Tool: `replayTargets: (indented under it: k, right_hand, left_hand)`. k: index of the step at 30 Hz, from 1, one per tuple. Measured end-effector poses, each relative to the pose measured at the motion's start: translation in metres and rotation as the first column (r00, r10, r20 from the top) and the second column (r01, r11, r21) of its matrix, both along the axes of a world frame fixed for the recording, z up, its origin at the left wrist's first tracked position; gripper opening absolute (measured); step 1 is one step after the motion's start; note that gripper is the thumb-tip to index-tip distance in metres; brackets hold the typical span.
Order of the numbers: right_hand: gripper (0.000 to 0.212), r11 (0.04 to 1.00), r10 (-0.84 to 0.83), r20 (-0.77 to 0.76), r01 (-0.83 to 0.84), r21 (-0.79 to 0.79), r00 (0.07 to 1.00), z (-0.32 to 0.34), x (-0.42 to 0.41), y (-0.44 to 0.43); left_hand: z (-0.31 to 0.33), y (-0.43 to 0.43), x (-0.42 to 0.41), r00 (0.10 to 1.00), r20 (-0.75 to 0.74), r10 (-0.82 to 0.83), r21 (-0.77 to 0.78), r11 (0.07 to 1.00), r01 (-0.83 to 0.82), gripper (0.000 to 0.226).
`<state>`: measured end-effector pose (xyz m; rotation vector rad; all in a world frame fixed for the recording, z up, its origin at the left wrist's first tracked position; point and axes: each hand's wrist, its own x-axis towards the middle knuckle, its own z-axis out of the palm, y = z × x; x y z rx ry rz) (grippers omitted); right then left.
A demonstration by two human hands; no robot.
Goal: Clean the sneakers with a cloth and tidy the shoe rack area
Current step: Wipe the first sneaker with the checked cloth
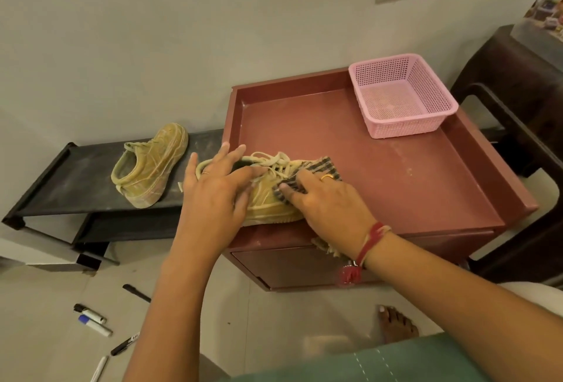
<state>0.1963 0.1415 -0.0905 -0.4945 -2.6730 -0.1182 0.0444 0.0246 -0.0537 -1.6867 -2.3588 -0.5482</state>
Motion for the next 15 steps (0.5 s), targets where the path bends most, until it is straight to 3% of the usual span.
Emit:
replayTargets:
  k: [3, 6, 8, 12, 15]
  right_hand:
    - [0.027, 0.996, -0.072, -0.044, 0.070, -0.051, 0.996, 0.004, 0.001, -0.006]
    - [0.031, 0.990, 0.025, -0.114, -0.040, -0.135, 0.993, -0.002, -0.003, -0.016]
    - [0.044, 0.994, 0.008, -0.021, -0.011, -0.105, 1.000, -0.002, -0.002, -0.015]
    - [0.031, 0.956, -0.195, 0.166, 0.225, -0.187, 0.967, 0.003, 0.015, 0.017]
    - [0.025, 0.894, -0.320, -0.001, 0.302, -0.332, 0.947, 0.007, 0.021, 0.046]
  left_hand:
    - [-0.002, -0.001, 0.002, 0.999, -0.026, -0.022, -0.008, 1.000, 0.022, 0.031]
    - [-0.002, -0.004, 0.003, 0.999, -0.050, -0.015, -0.019, 1.000, 0.014, 0.033]
    - [-0.002, -0.003, 0.005, 0.998, -0.058, -0.015, -0.023, 1.000, 0.014, 0.033]
    - [-0.003, -0.002, 0.005, 0.999, -0.039, -0.004, 0.007, 1.000, 0.005, 0.031]
    - [-0.003, -0.003, 0.003, 1.000, -0.022, -0.016, 0.020, 1.000, 0.016, 0.032]
